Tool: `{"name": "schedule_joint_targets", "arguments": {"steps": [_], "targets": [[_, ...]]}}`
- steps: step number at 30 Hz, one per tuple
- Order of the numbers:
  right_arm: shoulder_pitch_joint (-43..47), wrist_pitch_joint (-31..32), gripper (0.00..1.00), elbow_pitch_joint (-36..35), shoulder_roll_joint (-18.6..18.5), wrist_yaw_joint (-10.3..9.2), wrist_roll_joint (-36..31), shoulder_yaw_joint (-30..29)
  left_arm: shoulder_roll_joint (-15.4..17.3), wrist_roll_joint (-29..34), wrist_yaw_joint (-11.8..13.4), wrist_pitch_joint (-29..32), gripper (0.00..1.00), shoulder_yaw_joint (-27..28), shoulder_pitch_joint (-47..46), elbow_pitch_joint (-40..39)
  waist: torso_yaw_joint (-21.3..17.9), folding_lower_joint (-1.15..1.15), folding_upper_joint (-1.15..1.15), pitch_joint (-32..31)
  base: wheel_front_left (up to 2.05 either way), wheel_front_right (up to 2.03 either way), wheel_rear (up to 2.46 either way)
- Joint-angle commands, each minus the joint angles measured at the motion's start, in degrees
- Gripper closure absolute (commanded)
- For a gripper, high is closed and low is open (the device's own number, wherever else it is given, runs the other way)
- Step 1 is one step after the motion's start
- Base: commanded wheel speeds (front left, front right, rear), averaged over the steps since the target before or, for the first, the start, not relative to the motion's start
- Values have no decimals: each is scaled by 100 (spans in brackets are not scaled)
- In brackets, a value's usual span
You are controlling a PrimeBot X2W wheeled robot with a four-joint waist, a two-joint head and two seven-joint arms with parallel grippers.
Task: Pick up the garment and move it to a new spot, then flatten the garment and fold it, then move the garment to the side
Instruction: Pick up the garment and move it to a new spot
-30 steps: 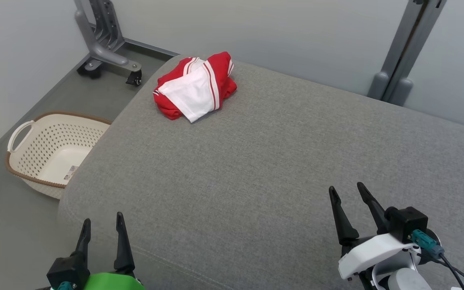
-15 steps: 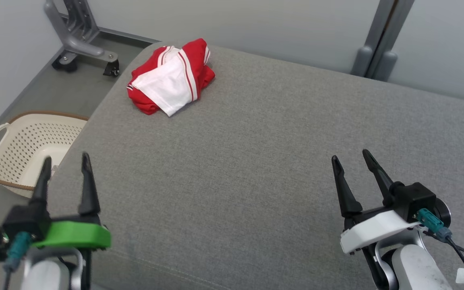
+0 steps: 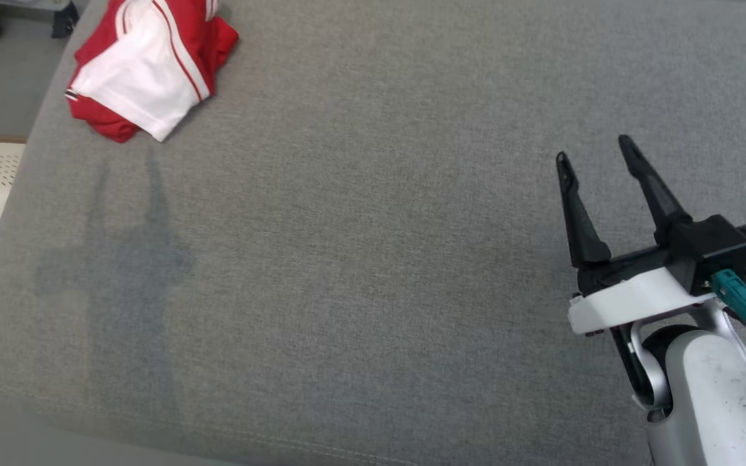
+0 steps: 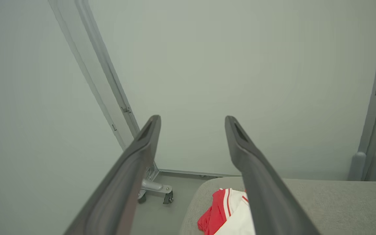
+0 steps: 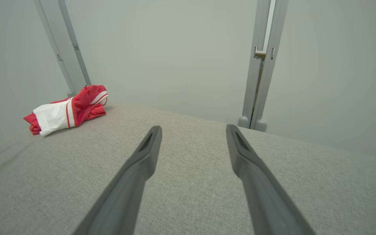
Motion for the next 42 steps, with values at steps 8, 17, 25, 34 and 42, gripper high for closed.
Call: {"name": "schedule_joint_targets", "arguments": {"steps": [8,17,25,34,42], "targets": [[-208,312,0,-877,-62,-9,-190,-197,53,-323,-325,491,0,-496,-948,1282,-1067,0,0,1651,0,0,0],[-213,385,0,-1459,-25,-9,-218,-163,91,-536,-373,316,0,-867,-1132,2261,-1201,0,0,2111,0,0,0],[-229,238,0,-1366,3,-9,-178,-204,204,-415,-181,84,98,-879,-1359,2947,-1251,0,0,2014,0,0,0],[-231,-61,0,-881,23,-9,21,-156,413,-165,-191,-381,100,-1086,-1585,3081,-1345,0,0,1315,0,0,0],[-32,-526,0,-105,27,-9,541,-263,213,75,-342,-487,100,-1762,-1867,2405,-1564,0,0,235,0,0,0]]}}
